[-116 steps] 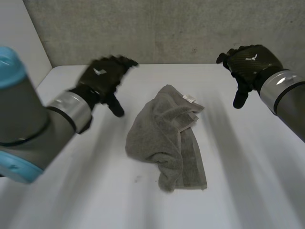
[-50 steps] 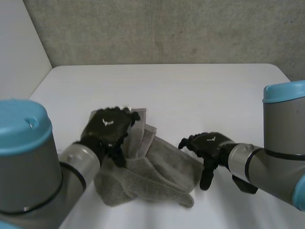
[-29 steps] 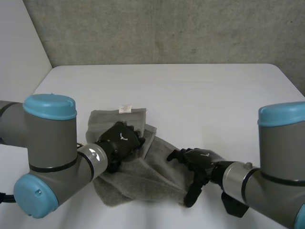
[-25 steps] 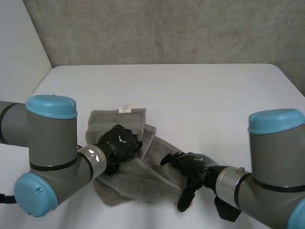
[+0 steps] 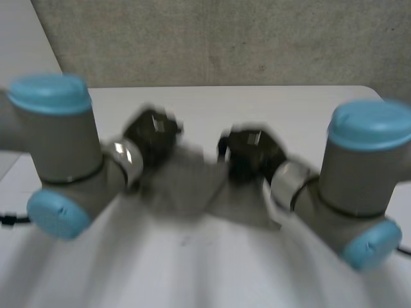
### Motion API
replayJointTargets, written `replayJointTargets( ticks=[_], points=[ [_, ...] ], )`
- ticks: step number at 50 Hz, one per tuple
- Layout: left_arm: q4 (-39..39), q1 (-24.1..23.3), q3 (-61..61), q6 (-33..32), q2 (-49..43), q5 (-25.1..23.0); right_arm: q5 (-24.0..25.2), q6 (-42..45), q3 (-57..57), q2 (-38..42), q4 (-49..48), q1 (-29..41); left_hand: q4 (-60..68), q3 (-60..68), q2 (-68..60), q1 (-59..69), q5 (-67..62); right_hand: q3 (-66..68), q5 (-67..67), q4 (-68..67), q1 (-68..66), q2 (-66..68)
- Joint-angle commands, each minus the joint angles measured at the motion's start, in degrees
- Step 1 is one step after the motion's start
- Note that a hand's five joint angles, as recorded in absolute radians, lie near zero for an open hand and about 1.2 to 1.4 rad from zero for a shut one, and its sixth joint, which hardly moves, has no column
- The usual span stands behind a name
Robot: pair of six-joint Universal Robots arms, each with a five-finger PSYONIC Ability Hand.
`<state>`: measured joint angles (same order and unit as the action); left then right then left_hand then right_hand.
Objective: Fold the towel.
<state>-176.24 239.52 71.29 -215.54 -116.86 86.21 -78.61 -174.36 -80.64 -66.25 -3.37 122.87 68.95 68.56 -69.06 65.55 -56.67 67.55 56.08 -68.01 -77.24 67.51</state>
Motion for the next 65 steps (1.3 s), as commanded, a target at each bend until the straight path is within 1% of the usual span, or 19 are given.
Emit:
replayJointTargets(
  ticks=[1,3,4,6,9,11,17,20,21,22,23,25,30,36,40,44,46,51,65],
  points=[
    [-13.08,-0.19,-9.68,18.23,4.63,15.57,-11.21,8.34,6.64,-6.26,-18.34,-1.76,11.05,11.44,-10.94,14.45,-13.33,12.45,13.92,-11.99,-2.76,12.49],
    [-14.04,-0.54,-7.58,26.28,6.90,17.67,-9.38,8.95,5.33,-7.84,-21.32,-1.41,11.05,11.44,-10.94,14.45,-13.33,12.45,13.92,-11.99,-2.76,12.49],
    [-14.04,-0.54,-7.57,26.31,6.91,17.68,-9.37,8.95,5.32,-7.84,-21.33,-1.41,11.05,11.44,-10.94,14.45,-13.33,12.45,13.92,-11.99,-2.76,12.49],
    [-12.56,-0.89,0.04,29.30,8.92,16.89,-4.82,9.30,4.36,-7.58,-16.18,-1.32,11.05,11.44,-10.94,14.45,-13.33,12.45,13.92,-11.99,-2.76,12.49],
    [-12.20,-1.33,4.74,29.13,10.34,16.18,-2.60,10.01,4.18,-7.31,-11.66,-1.32,11.05,11.44,-10.94,14.45,-13.33,12.45,13.92,-11.99,-2.76,12.49],
    [-12.02,-2.91,13.75,28.43,12.44,14.35,0.72,12.45,3.83,-5.04,-2.57,-1.23,11.05,11.44,-10.94,14.45,-13.33,12.45,13.92,-11.99,-2.76,12.49],
    [-11.76,-5.46,24.78,28.42,12.98,11.61,0.92,21.41,3.21,1.29,13.10,-1.32,11.05,11.44,-10.94,14.45,-13.33,12.45,13.92,-11.99,-2.76,12.49],
    [-11.05,-7.57,29.70,28.51,12.80,10.12,1.09,22.58,3.03,2.80,15.15,-1.76,3.17,3.56,-3.05,6.56,-5.44,12.45,13.92,-11.99,-2.76,12.49],
    [-10.10,-8.62,31.27,28.60,12.63,9.60,1.26,22.92,2.60,3.93,16.28,-1.93,-5.32,-4.93,5.44,-1.93,3.05,12.45,13.92,-11.99,-2.76,12.49],
    [-8.61,-9.41,32.24,28.77,12.63,9.33,1.09,22.93,1.99,4.89,16.55,-2.20,-15.40,-15.01,15.52,-12.01,13.13,12.45,13.92,-11.99,-2.76,12.49],
    [-8.59,-9.42,32.25,28.78,12.63,9.33,1.09,22.93,1.98,4.90,16.55,-2.20,-15.50,-15.11,15.62,-12.11,13.23,12.45,13.92,-11.99,-2.76,12.49],
    [-5.27,-10.21,32.51,28.86,12.89,9.07,1.18,23.02,0.76,5.43,16.47,-2.98,-36.10,-35.71,36.22,-32.71,33.83,12.45,13.92,-11.99,-2.76,12.49],
    [-2.88,-9.60,30.41,28.86,14.11,8.80,1.35,23.10,-1.00,4.82,16.12,-5.09,-45.26,-44.87,45.38,-41.87,42.98,12.45,13.92,-11.99,-2.76,12.49],
    [-2.79,-6.69,27.68,28.34,17.72,8.80,1.35,23.02,-3.12,3.76,14.80,-7.12,-47.12,-46.74,47.24,-43.73,44.85,12.45,13.92,-11.99,-2.76,12.49],
    [-3.40,-1.09,25.32,27.38,18.08,7.93,1.44,23.19,-6.71,2.45,12.34,-8.61,-46.79,-46.40,46.91,-43.40,44.52,12.45,13.92,-11.99,-2.76,12.49],
    [-3.67,0.78,22.93,24.65,16.14,4.23,1.44,23.45,-8.83,2.36,10.14,-8.88,-45.95,-45.56,46.07,-42.56,43.67,12.45,13.92,-11.99,-2.76,12.49],
    [-3.41,1.65,21.18,19.84,12.29,-1.19,1.35,23.63,-10.14,2.36,8.48,-8.97,-44.61,-44.22,44.73,-41.22,42.34,12.45,13.92,-11.99,-2.76,12.49],
    [-2.88,3.50,20.65,13.15,7.72,-7.44,1.27,23.72,-10.41,2.79,7.42,-8.97,-43.42,-43.03,43.54,-40.03,41.15,12.45,13.92,-11.99,-2.76,12.49],
    [0.55,3.06,19.77,11.73,2.35,-16.76,1.27,23.81,-9.45,3.67,6.45,-10.28,-43.42,-43.03,43.54,-40.03,41.15,12.45,13.92,-11.99,-2.76,12.49]
  ],
)
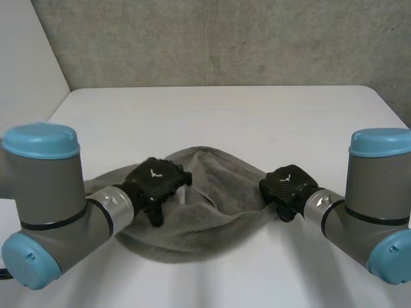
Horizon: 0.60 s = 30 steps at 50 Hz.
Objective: Fold the towel.
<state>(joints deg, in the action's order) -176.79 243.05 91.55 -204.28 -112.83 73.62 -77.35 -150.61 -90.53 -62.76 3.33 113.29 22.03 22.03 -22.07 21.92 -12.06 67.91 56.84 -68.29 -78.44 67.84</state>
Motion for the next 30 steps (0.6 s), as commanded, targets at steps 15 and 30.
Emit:
replayJointTargets(
  ticks=[15,30],
  points=[
    [1.89,-0.47,-3.04,0.38,-4.33,-7.44,0.01,1.82,3.34,1.59,-0.07,-0.18,56.48,56.48,-56.43,56.59,-56.45,12.09,13.16,-11.71,-1.56,12.16],
    [-1.79,0.06,-28.74,0.55,-6.44,7.10,-3.75,0.15,25.56,4.67,-10.75,0.35,57.97,57.97,-57.93,58.08,-57.94,12.09,13.16,-11.71,-1.56,12.16]
  ],
)
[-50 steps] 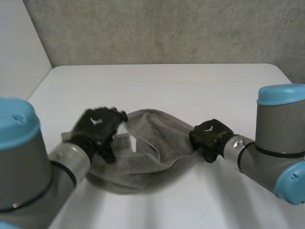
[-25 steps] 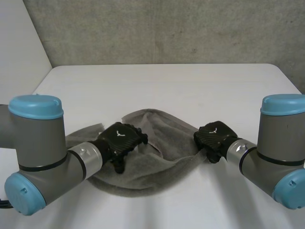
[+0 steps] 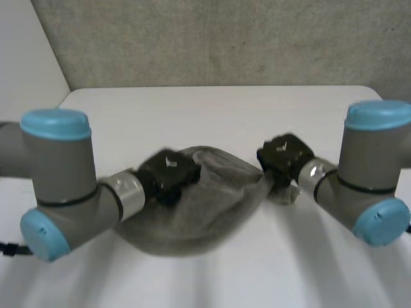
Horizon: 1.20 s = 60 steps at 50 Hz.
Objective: Fold the towel.
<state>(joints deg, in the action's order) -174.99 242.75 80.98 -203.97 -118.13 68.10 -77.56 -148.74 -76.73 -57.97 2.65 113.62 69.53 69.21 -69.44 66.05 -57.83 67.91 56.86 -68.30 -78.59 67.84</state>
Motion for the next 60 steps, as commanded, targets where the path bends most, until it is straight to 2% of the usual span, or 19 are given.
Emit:
replayJointTargets(
  ticks=[1,3,4,5,8,11,14,19,22,27,34,36,37,39,40,41,53,56,60],
  points=[
    [-3.60,0.35,-18.23,0.24,-1.13,12.67,-3.56,-1.73,11.78,-0.13,-10.12,0.02,10.47,10.79,-10.56,13.95,-12.17,12.09,13.14,-11.69,-1.41,12.16],
    [-6.58,0.61,-26.71,0.94,-0.52,22.39,-7.93,-4.00,13.01,-3.27,-22.01,0.11,10.47,10.79,-10.56,13.95,-12.17,12.09,13.14,-11.69,-1.41,12.16],
    [-6.59,0.61,-26.75,0.94,-0.52,22.43,-7.96,-4.02,13.01,-3.29,-22.08,0.11,10.47,10.79,-10.56,13.95,-12.17,12.09,13.14,-11.69,-1.41,12.16],
    [-7.46,0.44,-29.54,1.20,0.18,26.00,-9.70,-5.84,12.05,-5.56,-27.91,0.29,10.47,10.79,-10.56,13.95,-12.17,12.09,13.14,-11.69,-1.41,12.16],
    [-7.73,-0.61,-31.15,3.04,2.63,29.28,-10.85,-9.89,9.07,-9.43,-35.14,0.81,10.47,10.79,-10.56,13.95,-12.17,12.09,13.14,-11.69,-1.41,12.16],
    [-7.21,-1.75,-27.13,6.99,5.88,29.55,-9.28,-11.48,6.08,-11.02,-33.95,1.60,10.47,10.79,-10.56,13.95,-12.17,12.09,13.14,-11.69,-1.41,12.16],
    [-7.12,-2.29,-22.45,8.85,7.48,29.46,-7.78,-11.49,4.39,-11.29,-31.83,2.05,10.47,10.79,-10.56,13.95,-12.17,12.09,13.14,-11.69,-1.41,12.16],
    [-8.52,-3.16,1.75,9.91,13.88,29.11,-2.08,-9.39,1.24,-9.19,-14.40,2.84,10.47,10.79,-10.56,13.95,-12.17,12.09,13.14,-11.69,-1.41,12.16],
    [-10.79,-3.25,12.05,9.38,14.42,28.94,-1.80,-5.53,0.97,-5.07,-4.11,2.40,10.47,10.79,-10.56,13.95,-12.17,12.09,13.14,-11.69,-1.41,12.16],
    [-13.79,-4.56,22.88,9.38,13.29,28.76,-1.45,-0.51,-2.45,-0.93,4.10,1.96,10.47,10.79,-10.56,13.95,-12.17,12.09,13.14,-11.69,-1.41,12.16],
    [-12.74,-8.26,26.07,9.47,11.61,27.88,-1.27,-0.06,-6.15,0.66,3.68,1.87,-4.48,-4.15,4.38,-1.00,2.78,12.09,13.14,-11.69,-1.41,12.16],
    [-10.21,-9.22,25.98,9.47,12.57,27.79,-1.28,-0.15,-6.59,0.13,3.59,1.87,-23.20,-22.88,23.11,-19.72,21.50,12.09,13.14,-11.69,-1.41,12.16],
    [-10.19,-9.23,25.98,9.47,12.58,27.79,-1.28,-0.24,-6.94,-0.39,3.41,1.87,-23.31,-22.99,23.22,-19.84,21.62,12.09,13.14,-11.69,-1.41,12.16],
    [-7.39,-10.19,25.11,9.29,15.81,27.62,-1.36,-0.41,-7.20,-0.92,3.06,1.87,-45.59,-45.27,45.50,-42.11,43.89,12.09,13.14,-11.69,-1.41,12.16],
    [-7.38,-10.20,25.10,9.29,15.83,27.62,-1.36,-0.41,-7.64,-1.44,2.54,1.87,-45.69,-45.37,45.60,-42.21,43.99,12.09,13.14,-11.69,-1.41,12.16],
    [-6.86,-10.28,24.58,9.29,17.39,27.53,-1.36,-0.41,-7.65,-1.45,2.53,1.87,-54.68,-54.36,54.59,-51.20,52.98,12.09,13.14,-11.69,-1.41,12.16],
    [-6.15,-6.86,18.60,7.62,19.61,27.35,-1.63,-0.24,-10.63,-1.80,-1.33,1.78,-54.77,-54.45,54.68,-51.29,53.07,12.09,13.14,-11.69,-1.41,12.16],
    [-6.15,-3.78,17.11,3.58,18.64,24.89,-1.63,-0.24,-10.46,-1.80,-1.42,1.61,-51.91,-51.59,51.82,-48.43,50.22,12.09,13.14,-11.69,-1.41,12.16],
    [-5.89,-0.62,16.40,-4.04,15.58,17.71,-1.63,-0.24,-10.46,-1.80,-1.51,0.73,-45.03,-44.71,44.94,-41.55,43.33,12.09,13.14,-11.69,-1.41,12.16]
  ],
)
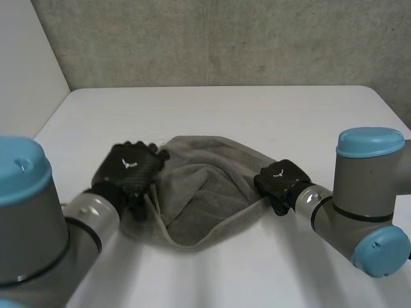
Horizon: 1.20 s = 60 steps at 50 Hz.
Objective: Fold the towel.
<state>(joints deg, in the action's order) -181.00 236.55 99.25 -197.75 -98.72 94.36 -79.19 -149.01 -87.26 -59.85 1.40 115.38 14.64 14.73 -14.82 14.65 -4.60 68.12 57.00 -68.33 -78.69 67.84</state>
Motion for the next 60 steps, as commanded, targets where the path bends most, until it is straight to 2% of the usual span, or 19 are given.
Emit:
replayJointTargets(
  ticks=[1,3,6,11,16,24,37,38,39,40,41,45,52,56,57,58,59,60],
  points=[
    [0.13,5.59,-1.87,-10.29,-3.84,-8.58,0.00,0.03,0.07,0.08,-0.35,-1.12,9.87,9.78,-9.69,9.86,-9.92,11.88,13.00,-11.67,-1.31,12.16],
    [0.39,7.42,-1.78,-14.14,-5.33,-11.91,0.00,0.03,0.07,0.08,-0.35,-1.29,11.55,11.45,-11.37,11.54,-11.59,11.88,13.00,-11.67,-1.31,12.16],
    [0.56,8.92,-1.78,-16.43,-6.82,-13.67,0.00,0.03,0.16,0.26,-0.44,-1.99,14.90,14.81,-14.72,14.89,-14.95,11.88,13.00,-11.67,-1.31,12.16],
    [0.65,11.12,-2.22,-17.58,-9.37,-15.87,0.00,0.03,0.43,0.52,-0.44,-3.14,26.32,26.23,-26.14,26.31,-26.36,11.88,13.00,-11.67,-1.31,12.16],
    [0.39,13.67,-3.27,-18.37,-12.10,-17.54,0.00,0.12,0.51,0.78,-0.35,-3.67,26.70,26.61,-26.53,26.69,-26.75,11.88,13.00,-11.67,-1.31,12.16],
    [0.56,16.57,-3.72,-19.08,-13.16,-17.63,0.00,0.21,0.43,0.96,-0.44,-3.67,26.52,26.43,-26.35,26.51,-26.57,11.88,13.00,-11.67,-1.31,12.16],
    [0.65,16.40,-0.47,-19.08,-12.81,-17.64,0.00,0.47,0.51,1.40,-0.35,-3.67,27.70,27.61,-27.52,27.69,-27.75,11.88,13.00,-11.67,-1.31,12.16],
    [0.65,16.40,-0.47,-19.08,-12.90,-17.64,0.00,0.47,0.51,1.40,-0.35,-3.67,38.53,38.44,-38.35,38.52,-38.57,11.88,13.00,-11.67,-1.31,12.16],
    [0.57,16.40,-0.38,-19.08,-12.90,-17.55,0.00,0.47,0.51,1.40,-0.35,-3.67,56.12,56.03,-55.94,56.11,-56.17,11.88,13.00,-11.67,-1.31,12.16],
    [0.56,16.40,-0.38,-19.08,-12.90,-17.55,0.00,0.47,0.51,1.40,-0.35,-3.67,56.30,56.21,-56.12,56.29,-56.34,11.88,13.00,-11.67,-1.31,12.16],
    [0.22,16.40,-0.46,-19.16,-12.81,-17.55,0.00,0.47,0.51,1.40,-0.35,-3.67,65.27,65.18,-65.09,65.26,-65.31,11.88,13.00,-11.67,-1.31,12.16],
    [-0.49,16.49,-1.52,-19.16,-12.72,-17.55,0.26,0.56,1.30,1.40,-0.26,-3.67,65.36,65.27,-65.18,65.35,-65.40,11.88,13.00,-11.67,-1.31,12.16],
    [-5.75,16.49,-10.37,-18.90,-13.34,-16.93,0.53,-0.50,7.46,2.37,-0.52,-2.96,65.36,65.27,-65.18,65.35,-65.40,11.88,13.00,-11.67,-1.31,12.16],
    [-7.43,16.40,-17.34,-18.20,-13.95,-16.05,0.09,-5.40,13.94,2.54,-6.82,-2.53,65.36,65.27,-65.18,65.35,-65.40,11.88,13.00,-11.67,-1.31,12.16],
    [-7.78,16.14,-20.65,-17.59,-14.04,-14.75,0.09,-5.42,13.96,2.54,-6.85,-2.52,65.36,65.27,-65.18,65.35,-65.40,11.88,13.00,-11.67,-1.31,12.16],
    [-8.05,15.96,-23.99,-16.36,-14.04,-12.73,-0.17,-7.59,15.61,2.54,-10.51,-2.61,65.36,65.27,-65.18,65.35,-65.40,11.88,13.00,-11.67,-1.31,12.16],
    [-8.05,15.96,-24.02,-16.35,-14.04,-12.71,-0.61,-9.44,16.94,2.28,-14.28,-2.61,65.36,65.27,-65.18,65.35,-65.40,11.88,13.00,-11.67,-1.31,12.16],
    [-8.66,15.87,-27.94,-14.61,-14.13,-10.10,-0.61,-9.46,16.95,2.28,-14.32,-2.61,65.36,65.27,-65.18,65.35,-65.40,11.88,13.00,-11.67,-1.31,12.16]
  ],
)
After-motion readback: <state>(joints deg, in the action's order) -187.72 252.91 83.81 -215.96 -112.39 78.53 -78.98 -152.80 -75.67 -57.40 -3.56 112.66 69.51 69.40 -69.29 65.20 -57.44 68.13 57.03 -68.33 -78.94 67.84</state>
